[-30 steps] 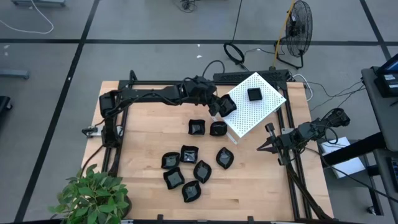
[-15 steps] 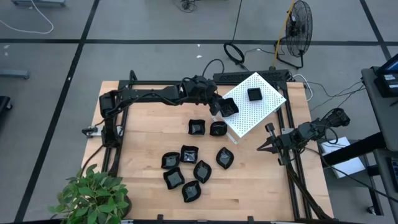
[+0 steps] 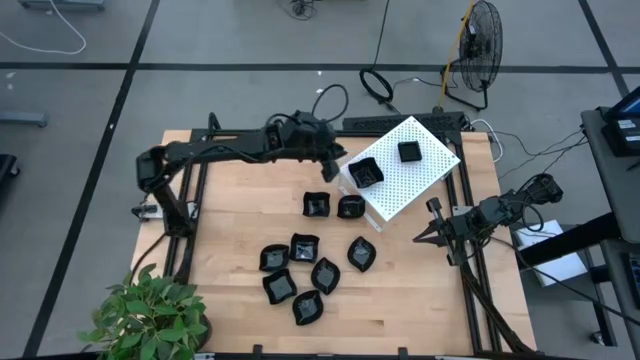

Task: Pick & Place Mini shaped plates
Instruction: Stack the black distorted square plate on top of the black distorted square plate on the shelf

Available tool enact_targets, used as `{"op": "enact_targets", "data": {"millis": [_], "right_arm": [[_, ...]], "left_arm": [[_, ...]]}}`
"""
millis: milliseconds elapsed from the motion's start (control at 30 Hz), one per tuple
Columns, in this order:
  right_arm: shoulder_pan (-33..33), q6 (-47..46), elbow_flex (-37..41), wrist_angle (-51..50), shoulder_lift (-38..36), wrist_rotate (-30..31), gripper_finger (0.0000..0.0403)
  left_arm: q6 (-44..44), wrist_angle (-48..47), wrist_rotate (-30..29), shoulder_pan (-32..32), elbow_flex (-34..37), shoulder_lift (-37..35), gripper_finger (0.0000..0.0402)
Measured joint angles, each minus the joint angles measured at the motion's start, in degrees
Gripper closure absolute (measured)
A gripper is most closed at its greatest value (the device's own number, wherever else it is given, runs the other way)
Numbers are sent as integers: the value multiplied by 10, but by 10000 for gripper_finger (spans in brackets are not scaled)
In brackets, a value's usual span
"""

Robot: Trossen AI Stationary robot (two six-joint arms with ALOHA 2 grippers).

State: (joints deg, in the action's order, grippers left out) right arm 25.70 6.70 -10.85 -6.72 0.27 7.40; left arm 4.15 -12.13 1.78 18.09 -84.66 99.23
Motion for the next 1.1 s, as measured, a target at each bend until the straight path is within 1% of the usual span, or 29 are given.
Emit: {"op": "enact_targets", "data": {"millis": [133, 233, 367, 467, 567, 767, 900, 933, 1033, 1100], "right_arm": [[0, 0, 0, 0, 0, 0, 403], [0, 0, 0, 0, 0, 0, 403], [0, 0, 0, 0, 0, 0, 403], [0, 0, 0, 0, 0, 0, 403], [0, 0, 0, 0, 0, 0, 403], [0, 0, 0, 0, 0, 0, 403], [0, 0, 0, 0, 0, 0, 403], [0, 0, 0, 0, 0, 0, 403], [0, 0, 0, 0, 0, 0, 403], [0, 0, 0, 0, 0, 0, 403]], "left_arm": [[6, -113, -9, -2, 0, -42, 330], [7, -196, -9, -3, 0, -56, 330], [19, -283, -13, -2, 0, -54, 330], [30, -317, -32, -7, 0, -37, 330], [37, -327, -49, -13, 8, -20, 330], [41, -325, -49, -21, 42, 14, 330], [127, -323, -25, -13, 63, 33, 329], [135, -323, -20, -11, 66, 38, 329], [123, -313, -18, -9, 76, 52, 327], [114, -294, -11, -10, 81, 61, 318]]}}
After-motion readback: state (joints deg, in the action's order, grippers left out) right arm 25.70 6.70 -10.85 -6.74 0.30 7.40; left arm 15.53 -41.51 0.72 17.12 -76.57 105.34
